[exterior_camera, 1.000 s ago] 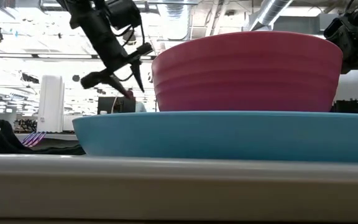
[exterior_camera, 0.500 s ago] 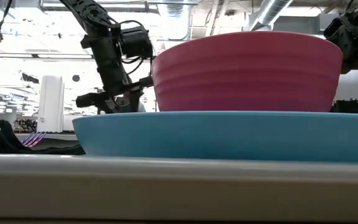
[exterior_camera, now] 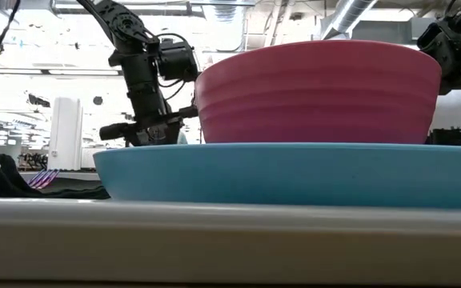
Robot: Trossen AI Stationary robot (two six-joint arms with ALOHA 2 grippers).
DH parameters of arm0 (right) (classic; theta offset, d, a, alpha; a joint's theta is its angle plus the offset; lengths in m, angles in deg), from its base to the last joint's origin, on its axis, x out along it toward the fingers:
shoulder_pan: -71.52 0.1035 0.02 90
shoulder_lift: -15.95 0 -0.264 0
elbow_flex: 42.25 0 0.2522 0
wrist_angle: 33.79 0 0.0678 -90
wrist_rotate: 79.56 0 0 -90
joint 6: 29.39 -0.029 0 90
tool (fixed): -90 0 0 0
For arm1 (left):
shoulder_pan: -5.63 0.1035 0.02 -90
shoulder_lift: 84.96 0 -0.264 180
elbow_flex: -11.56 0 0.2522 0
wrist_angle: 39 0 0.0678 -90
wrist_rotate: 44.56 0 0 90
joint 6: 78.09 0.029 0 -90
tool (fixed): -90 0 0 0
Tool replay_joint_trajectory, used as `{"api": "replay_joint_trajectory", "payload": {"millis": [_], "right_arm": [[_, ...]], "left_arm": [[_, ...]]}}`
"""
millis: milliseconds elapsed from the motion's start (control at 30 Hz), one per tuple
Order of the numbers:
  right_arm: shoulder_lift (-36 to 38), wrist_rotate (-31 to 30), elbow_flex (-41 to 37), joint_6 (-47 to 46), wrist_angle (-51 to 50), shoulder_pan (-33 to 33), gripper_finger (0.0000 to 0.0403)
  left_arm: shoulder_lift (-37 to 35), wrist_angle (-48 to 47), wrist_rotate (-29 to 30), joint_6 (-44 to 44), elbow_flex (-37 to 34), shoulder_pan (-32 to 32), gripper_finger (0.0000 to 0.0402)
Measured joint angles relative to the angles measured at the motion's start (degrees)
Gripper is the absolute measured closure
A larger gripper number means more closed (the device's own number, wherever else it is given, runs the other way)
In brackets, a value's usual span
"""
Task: Set up tray
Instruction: Put the green spoon on top of the black napkin on the gray tray to the right of the blue fork
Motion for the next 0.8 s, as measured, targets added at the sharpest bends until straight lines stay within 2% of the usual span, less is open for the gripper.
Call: {"api": "replay_joint_trajectory", "payload": {"millis": [467,800], "right_arm": [[0.0,0.0,0.0,0.0,0.0,0.0,0.0274],[0.0,0.0,0.0,0.0,0.0,0.0,0.0274]], "left_arm": [[7.6,2.0,-3.4,0.1,0.2,-0.2,0.0227],[8.4,1.3,-3.1,0.6,0.3,-0.5,0.0234]]}}
